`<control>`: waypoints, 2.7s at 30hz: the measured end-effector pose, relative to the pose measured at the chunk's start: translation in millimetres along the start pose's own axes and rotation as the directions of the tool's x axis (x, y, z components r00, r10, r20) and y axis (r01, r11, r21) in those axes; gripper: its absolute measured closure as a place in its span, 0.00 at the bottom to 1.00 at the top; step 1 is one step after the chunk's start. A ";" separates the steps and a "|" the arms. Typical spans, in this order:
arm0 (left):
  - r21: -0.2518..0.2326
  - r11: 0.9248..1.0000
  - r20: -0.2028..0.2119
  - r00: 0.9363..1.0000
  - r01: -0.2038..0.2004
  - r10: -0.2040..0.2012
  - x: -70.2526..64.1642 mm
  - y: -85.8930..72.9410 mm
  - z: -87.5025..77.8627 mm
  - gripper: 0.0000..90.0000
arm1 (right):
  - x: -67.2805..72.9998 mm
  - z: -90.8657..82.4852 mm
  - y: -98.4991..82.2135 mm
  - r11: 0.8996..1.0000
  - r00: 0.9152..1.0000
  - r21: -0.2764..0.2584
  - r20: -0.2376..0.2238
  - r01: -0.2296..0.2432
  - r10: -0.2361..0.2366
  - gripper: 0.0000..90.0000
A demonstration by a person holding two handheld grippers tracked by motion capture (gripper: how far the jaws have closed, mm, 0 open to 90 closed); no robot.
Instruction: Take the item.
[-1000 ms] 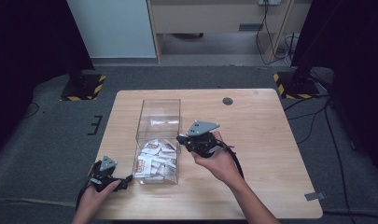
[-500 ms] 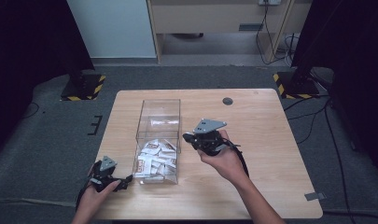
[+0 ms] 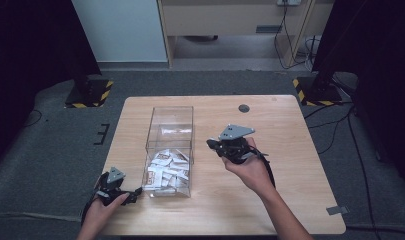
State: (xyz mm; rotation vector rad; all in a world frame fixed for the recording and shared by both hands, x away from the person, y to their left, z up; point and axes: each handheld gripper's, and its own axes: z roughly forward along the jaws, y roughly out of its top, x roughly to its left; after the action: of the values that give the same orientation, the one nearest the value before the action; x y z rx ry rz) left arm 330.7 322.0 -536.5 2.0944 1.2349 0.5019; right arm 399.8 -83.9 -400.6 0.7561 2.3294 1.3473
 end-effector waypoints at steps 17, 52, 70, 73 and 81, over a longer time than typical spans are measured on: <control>-0.001 1.000 0.000 1.000 0.000 0.000 0.0 0.0 0.1 0.00 | -21.9 -17.6 -8.4 0.999 0.998 -0.013 0.049 -0.034 0.035 1.00; -0.001 1.000 0.000 1.000 0.002 -0.002 -0.1 0.0 0.1 0.00 | -57.4 -42.3 -35.8 0.995 0.986 -0.020 0.131 -0.100 0.102 1.00; 0.000 1.000 0.000 1.000 0.000 0.000 0.0 0.0 0.0 0.00 | -74.4 -43.1 -44.5 0.990 0.976 -0.034 0.166 -0.135 0.139 1.00; 0.000 1.000 0.000 1.000 0.000 0.000 0.0 0.0 0.0 0.00 | -77.8 -43.8 -45.7 0.990 0.974 -0.030 0.174 -0.139 0.142 1.00; 0.000 1.000 0.000 1.000 0.000 0.000 0.0 0.0 0.0 0.00 | -85.0 -39.0 -49.5 0.989 0.971 -0.026 0.188 -0.149 0.151 1.00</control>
State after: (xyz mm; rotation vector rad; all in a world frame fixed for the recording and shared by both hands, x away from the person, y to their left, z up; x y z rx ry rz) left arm 330.7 322.0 -536.6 2.0943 1.2348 0.5020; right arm 433.2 -182.0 -422.1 1.0276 2.1511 1.2858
